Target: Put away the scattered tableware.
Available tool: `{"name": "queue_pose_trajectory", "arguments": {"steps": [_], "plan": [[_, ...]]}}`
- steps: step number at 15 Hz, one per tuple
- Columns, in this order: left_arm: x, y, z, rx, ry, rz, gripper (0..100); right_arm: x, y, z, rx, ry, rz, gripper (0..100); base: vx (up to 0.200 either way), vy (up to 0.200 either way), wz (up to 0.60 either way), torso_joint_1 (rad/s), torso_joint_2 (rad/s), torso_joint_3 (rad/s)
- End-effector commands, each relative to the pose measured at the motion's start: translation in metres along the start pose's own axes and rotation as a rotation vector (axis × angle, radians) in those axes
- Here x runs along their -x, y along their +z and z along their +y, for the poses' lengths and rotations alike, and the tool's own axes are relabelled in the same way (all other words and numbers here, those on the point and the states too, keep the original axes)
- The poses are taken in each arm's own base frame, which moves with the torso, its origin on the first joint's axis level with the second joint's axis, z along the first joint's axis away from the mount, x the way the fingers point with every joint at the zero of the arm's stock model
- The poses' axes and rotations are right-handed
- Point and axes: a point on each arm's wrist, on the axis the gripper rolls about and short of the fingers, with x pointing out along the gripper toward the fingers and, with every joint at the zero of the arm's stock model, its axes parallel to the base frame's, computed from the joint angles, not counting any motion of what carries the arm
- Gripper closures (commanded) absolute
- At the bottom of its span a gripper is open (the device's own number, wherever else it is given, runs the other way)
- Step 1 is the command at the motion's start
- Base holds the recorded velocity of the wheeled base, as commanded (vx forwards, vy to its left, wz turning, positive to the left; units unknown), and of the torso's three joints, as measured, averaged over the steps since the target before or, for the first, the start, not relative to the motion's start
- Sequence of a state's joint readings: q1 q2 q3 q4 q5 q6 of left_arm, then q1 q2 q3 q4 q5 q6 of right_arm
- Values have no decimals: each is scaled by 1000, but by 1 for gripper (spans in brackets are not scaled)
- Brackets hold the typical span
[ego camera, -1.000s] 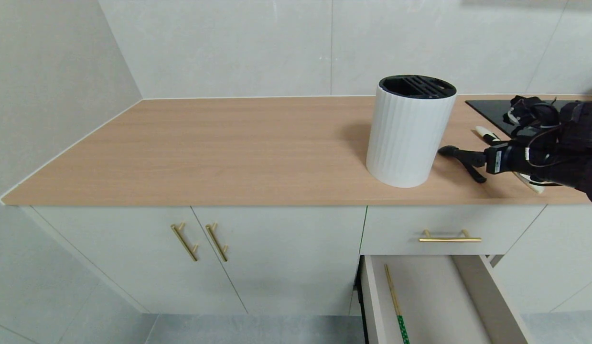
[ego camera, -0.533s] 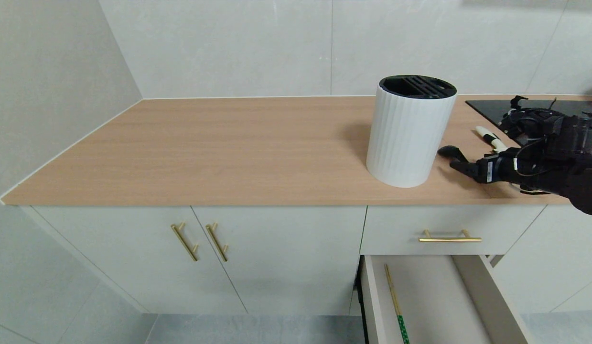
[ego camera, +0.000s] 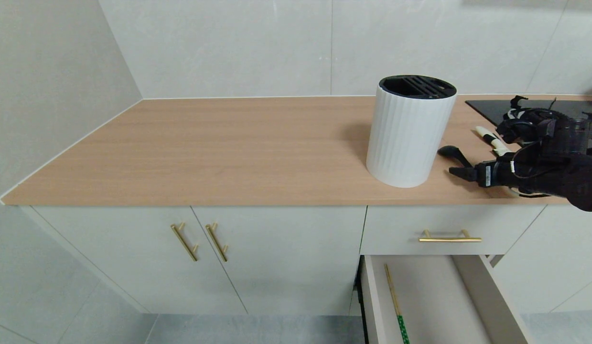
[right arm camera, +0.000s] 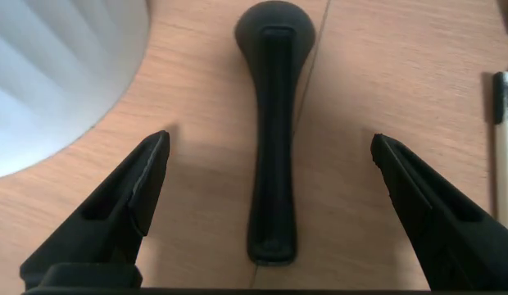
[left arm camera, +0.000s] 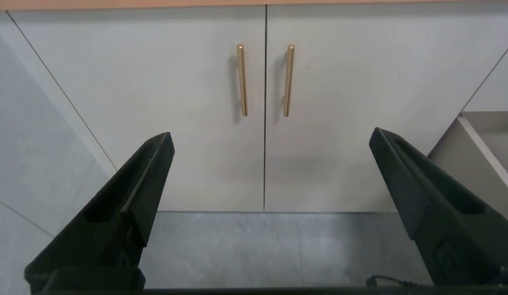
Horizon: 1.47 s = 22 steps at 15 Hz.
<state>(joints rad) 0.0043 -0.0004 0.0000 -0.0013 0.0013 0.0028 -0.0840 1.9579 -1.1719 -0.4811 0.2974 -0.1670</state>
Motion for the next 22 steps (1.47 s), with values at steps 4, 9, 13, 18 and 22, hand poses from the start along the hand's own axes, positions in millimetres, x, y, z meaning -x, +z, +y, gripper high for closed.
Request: {"name": "queue_pose_trajectory", "arguments": {"steps": [4, 9, 13, 18, 22], "plan": [[0, 0, 0, 0, 1, 0, 0, -4, -3, -1, -2, -3, 8, 0, 0, 0, 0, 0, 0, 0], [0, 0, 0, 0, 1, -1, 0, -8, -7, -1, -5, 0, 18, 100, 0, 0, 0, 0, 0, 0], [0, 0, 0, 0, 1, 0, 0, -8, -7, -1, -4, 1, 17, 100, 0, 0, 0, 0, 0, 0], [0, 0, 0, 0, 1, 0, 0, 8, 9, 2, -23, -14, -25, 100, 0, 0, 0, 0, 0, 0], [0, 0, 0, 0, 1, 0, 0, 70, 26, 29, -157, 2, -84, 100, 0, 0, 0, 0, 0, 0]]}}
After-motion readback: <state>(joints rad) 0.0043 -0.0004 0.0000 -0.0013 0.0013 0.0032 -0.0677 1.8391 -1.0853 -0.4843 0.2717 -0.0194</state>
